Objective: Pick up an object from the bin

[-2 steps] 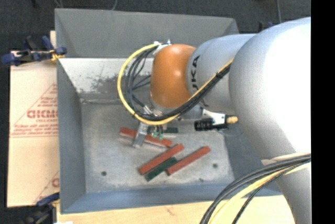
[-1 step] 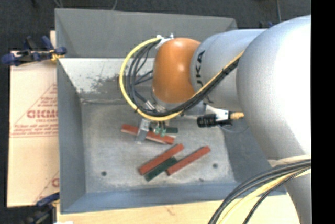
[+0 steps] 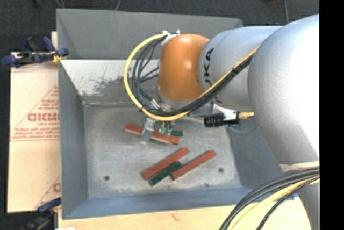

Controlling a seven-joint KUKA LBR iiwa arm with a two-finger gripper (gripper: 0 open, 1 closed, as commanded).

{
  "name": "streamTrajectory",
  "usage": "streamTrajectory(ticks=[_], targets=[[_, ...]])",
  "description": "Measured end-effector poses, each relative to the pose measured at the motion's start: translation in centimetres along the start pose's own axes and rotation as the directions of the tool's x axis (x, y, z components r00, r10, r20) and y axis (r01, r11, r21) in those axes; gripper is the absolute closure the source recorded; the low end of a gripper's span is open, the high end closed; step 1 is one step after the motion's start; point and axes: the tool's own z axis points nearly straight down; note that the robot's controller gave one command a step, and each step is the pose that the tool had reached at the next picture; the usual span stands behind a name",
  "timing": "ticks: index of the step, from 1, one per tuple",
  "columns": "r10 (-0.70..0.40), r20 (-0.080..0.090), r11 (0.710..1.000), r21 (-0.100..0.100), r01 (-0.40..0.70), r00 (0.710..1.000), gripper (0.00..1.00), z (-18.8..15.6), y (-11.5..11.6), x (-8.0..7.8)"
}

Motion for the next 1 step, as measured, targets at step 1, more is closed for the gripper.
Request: streamTrajectory(ticks=[1], targets=[[0.000, 0.003, 1.000, -0.001, 0.000, 1.000, 1.00, -0.78, 0.03, -0.07]])
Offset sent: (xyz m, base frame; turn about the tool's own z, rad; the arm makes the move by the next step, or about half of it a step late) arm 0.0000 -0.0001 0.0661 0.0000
